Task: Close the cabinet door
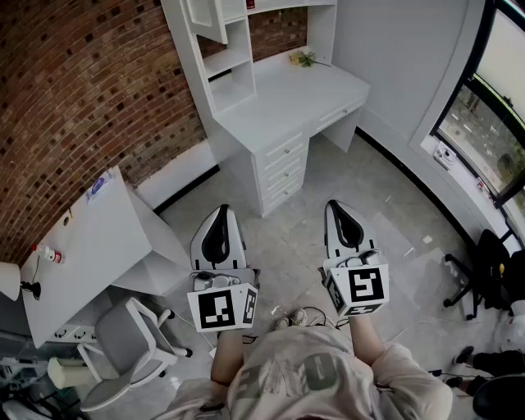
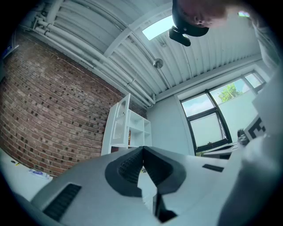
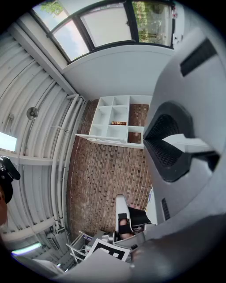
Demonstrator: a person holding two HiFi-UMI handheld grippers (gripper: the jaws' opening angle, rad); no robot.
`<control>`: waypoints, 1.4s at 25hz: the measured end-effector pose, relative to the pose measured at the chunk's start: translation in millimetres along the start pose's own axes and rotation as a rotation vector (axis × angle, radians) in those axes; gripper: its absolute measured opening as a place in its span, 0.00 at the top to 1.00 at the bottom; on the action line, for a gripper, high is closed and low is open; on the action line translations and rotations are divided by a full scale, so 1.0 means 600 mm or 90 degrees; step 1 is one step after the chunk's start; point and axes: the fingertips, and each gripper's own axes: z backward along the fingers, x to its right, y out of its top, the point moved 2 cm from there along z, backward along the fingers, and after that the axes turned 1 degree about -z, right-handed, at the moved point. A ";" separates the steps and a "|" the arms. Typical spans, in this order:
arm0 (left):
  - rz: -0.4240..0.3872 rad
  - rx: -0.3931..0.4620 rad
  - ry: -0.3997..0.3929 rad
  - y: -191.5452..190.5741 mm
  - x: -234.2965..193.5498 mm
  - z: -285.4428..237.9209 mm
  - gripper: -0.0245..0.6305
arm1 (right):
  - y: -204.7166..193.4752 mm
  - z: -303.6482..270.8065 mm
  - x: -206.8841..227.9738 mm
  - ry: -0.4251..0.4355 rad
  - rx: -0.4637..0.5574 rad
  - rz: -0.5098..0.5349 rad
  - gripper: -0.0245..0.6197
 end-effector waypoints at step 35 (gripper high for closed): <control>-0.012 -0.019 0.046 -0.048 0.049 -0.077 0.94 | -0.059 -0.024 0.131 0.021 -0.028 -0.007 0.94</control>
